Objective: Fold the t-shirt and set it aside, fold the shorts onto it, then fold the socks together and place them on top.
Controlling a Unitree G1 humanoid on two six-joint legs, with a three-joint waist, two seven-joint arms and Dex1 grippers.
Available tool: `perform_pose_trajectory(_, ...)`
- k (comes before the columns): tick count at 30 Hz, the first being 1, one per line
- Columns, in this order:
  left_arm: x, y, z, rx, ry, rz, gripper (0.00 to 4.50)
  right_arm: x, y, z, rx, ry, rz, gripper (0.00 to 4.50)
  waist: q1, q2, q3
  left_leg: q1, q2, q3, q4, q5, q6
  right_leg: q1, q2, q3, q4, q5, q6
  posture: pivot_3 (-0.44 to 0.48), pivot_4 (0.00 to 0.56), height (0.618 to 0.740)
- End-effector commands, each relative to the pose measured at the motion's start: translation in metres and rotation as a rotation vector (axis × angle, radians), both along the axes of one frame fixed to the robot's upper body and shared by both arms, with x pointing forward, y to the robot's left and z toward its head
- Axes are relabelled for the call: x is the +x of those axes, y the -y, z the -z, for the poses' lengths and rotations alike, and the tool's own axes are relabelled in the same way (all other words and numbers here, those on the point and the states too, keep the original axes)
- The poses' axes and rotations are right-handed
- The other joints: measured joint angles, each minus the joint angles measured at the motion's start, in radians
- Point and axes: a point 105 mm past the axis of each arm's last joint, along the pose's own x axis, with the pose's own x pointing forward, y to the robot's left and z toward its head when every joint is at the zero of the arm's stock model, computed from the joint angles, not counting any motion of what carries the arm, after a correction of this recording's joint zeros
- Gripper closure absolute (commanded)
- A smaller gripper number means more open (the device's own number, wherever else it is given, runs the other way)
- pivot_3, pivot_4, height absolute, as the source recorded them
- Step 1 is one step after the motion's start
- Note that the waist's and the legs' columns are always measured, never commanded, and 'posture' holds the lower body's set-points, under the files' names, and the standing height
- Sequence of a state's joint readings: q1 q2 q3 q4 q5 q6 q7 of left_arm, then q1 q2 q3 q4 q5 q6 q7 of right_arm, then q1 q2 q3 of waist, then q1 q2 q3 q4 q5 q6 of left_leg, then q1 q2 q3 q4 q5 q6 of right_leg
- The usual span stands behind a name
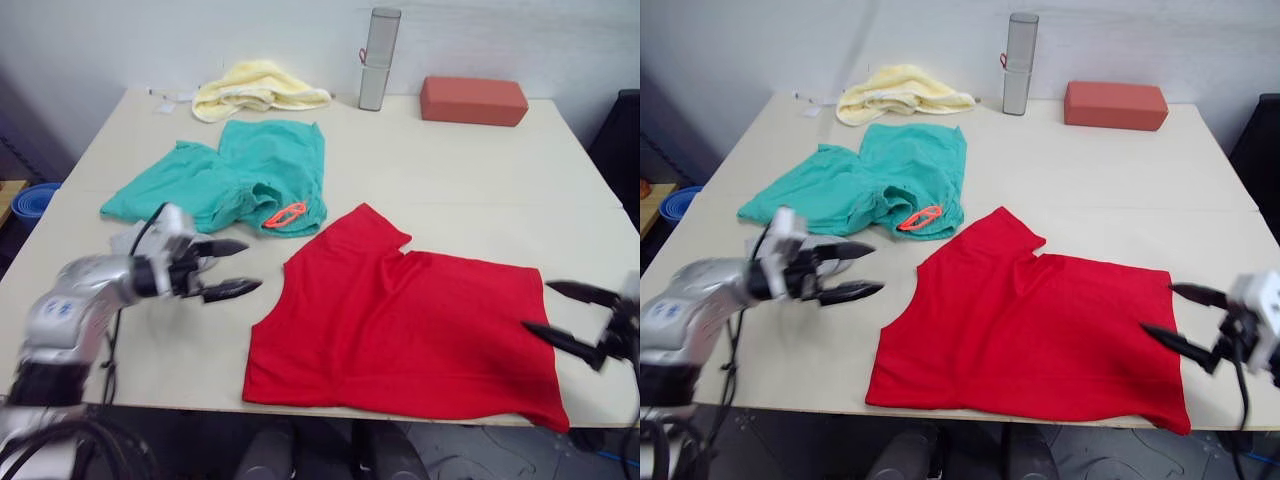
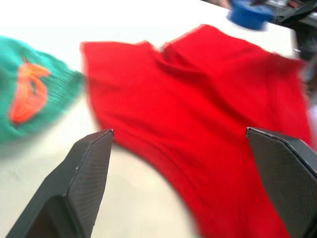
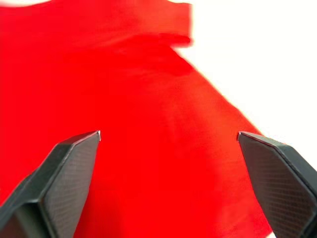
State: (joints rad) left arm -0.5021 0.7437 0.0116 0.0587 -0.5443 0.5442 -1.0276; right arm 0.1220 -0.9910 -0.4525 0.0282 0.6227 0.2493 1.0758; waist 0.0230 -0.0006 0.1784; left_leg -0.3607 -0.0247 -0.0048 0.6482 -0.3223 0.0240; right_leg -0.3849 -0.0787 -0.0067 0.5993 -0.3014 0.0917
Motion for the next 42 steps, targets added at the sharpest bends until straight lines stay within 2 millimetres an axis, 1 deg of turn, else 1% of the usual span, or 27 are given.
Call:
perform_pose_trajectory(1, 0.023, 0.007, 0.01, 0.074, -0.038, -0.053, 0.02, 0.019, 0.009, 0.008, -0.013, -0.043, 0.08, 0.0, 0.0, 0.0, -0.001, -0.003, 0.0, 0.0, 0.0, 0.003, -0.005, -0.004, 0.001, 0.0, 0.002, 0.0, 0.0, 0.0, 0.15, 0.74)
perform_pose_trajectory(3, 0.035, 0.018, 0.012, 0.109, -0.042, -0.054, 0.02, 0.034, 0.012, 0.009, -0.008, -0.04, 0.119, 0.0, 0.001, 0.0, -0.001, -0.016, 0.0, 0.001, 0.001, 0.007, -0.01, -0.017, 0.002, -0.001, 0.01, 0.0, 0.0, 0.0, 0.15, 0.74)
perform_pose_trajectory(5, 0.042, 0.026, 0.013, 0.111, -0.057, -0.051, 0.02, 0.041, 0.014, 0.012, -0.004, -0.057, 0.146, 0.0, 0.001, -0.001, -0.001, -0.02, 0.0, 0.004, 0.003, 0.008, -0.01, -0.023, 0.003, -0.003, 0.014, 0.0, 0.0, 0.0, 0.15, 0.74)
perform_pose_trajectory(7, 0.047, 0.037, 0.014, 0.101, -0.078, -0.043, 0.02, 0.047, 0.017, 0.016, -0.028, -0.066, 0.162, 0.0, 0.001, -0.001, -0.001, -0.031, 0.0, 0.005, 0.011, 0.008, -0.01, -0.034, 0.003, -0.004, 0.021, -0.001, 0.0, 0.0, 0.15, 0.74)
perform_pose_trajectory(8, 0.049, 0.042, 0.015, 0.088, -0.108, -0.043, 0.02, 0.049, 0.02, 0.019, -0.036, -0.08, 0.173, 0.0, 0.001, -0.001, 0.0, -0.032, 0.0, 0.006, 0.014, 0.008, -0.01, -0.034, 0.003, -0.005, 0.023, -0.001, 0.0, 0.0, 0.15, 0.74)
perform_pose_trajectory(11, 0.056, 0.053, 0.021, 0.103, -0.147, -0.045, 0.02, 0.052, 0.028, 0.022, -0.015, -0.113, 0.209, 0.0, 0.001, -0.002, 0.0, -0.03, -0.001, 0.009, 0.018, 0.009, -0.007, -0.033, 0.002, -0.005, 0.027, 0.001, 0.003, 0.0, 0.15, 0.74)
perform_pose_trajectory(14, 0.066, 0.056, 0.025, 0.133, -0.135, -0.079, 0.02, 0.052, 0.036, 0.021, -0.021, -0.125, 0.221, 0.0, -0.001, -0.003, 0.0, -0.025, -0.004, 0.01, 0.019, 0.011, -0.004, -0.028, 0.0, 0.0, 0.024, 0.002, 0.006, 0.0, 0.15, 0.74)
perform_pose_trajectory(18, 0.075, 0.06, 0.029, 0.139, -0.164, -0.102, 0.02, 0.056, 0.042, 0.019, -0.025, -0.136, 0.233, 0.0, -0.002, -0.003, 0.0, -0.025, -0.004, 0.01, 0.018, 0.01, -0.005, -0.029, 0.0, 0.001, 0.025, 0.003, 0.006, 0.0, 0.15, 0.74)
perform_pose_trajectory(29, 0.09, 0.082, 0.036, 0.091, -0.226, -0.108, 0.02, 0.08, 0.048, 0.023, 0.003, -0.166, 0.299, 0.0, 0.001, -0.003, 0.0, -0.025, -0.005, 0.011, 0.019, 0.01, -0.005, -0.029, 0.0, 0.0, 0.027, 0.003, 0.007, 0.0, 0.15, 0.74)
perform_pose_trajectory(33, 0.093, 0.092, 0.04, 0.053, -0.268, -0.112, 0.02, 0.089, 0.058, 0.023, 0.055, -0.19, 0.384, 0.0, 0.001, -0.003, 0.0, -0.026, -0.005, 0.011, 0.019, 0.01, -0.005, -0.029, 0.0, 0.0, 0.027, 0.003, 0.007, 0.0, 0.15, 0.74)
perform_pose_trajectory(38, 0.092, 0.103, 0.045, 0.024, -0.309, -0.092, 0.02, 0.09, 0.054, 0.028, 0.082, -0.262, 0.347, 0.0, 0.001, -0.003, 0.0, -0.025, -0.006, 0.012, 0.02, 0.011, -0.005, -0.029, -0.001, -0.003, 0.027, 0.004, 0.008, 0.0, 0.15, 0.74)
perform_pose_trajectory(41, 0.09, 0.107, 0.049, 0.039, -0.307, -0.076, 0.02, 0.089, 0.047, 0.032, 0.094, -0.312, 0.295, 0.0, 0.0, -0.003, 0.0, -0.025, -0.006, 0.012, 0.02, 0.011, -0.005, -0.029, -0.001, -0.005, 0.027, 0.004, 0.009, 0.0, 0.15, 0.74)
perform_pose_trajectory(42, 0.09, 0.109, 0.049, 0.037, -0.308, -0.073, 0.2, 0.088, 0.046, 0.032, 0.092, -0.322, 0.281, 0.18, 0.0, -0.003, 0.0, -0.025, -0.006, 0.012, 0.02, 0.011, -0.005, -0.029, -0.001, -0.005, 0.027, 0.004, 0.009, 0.0, 0.15, 0.74)
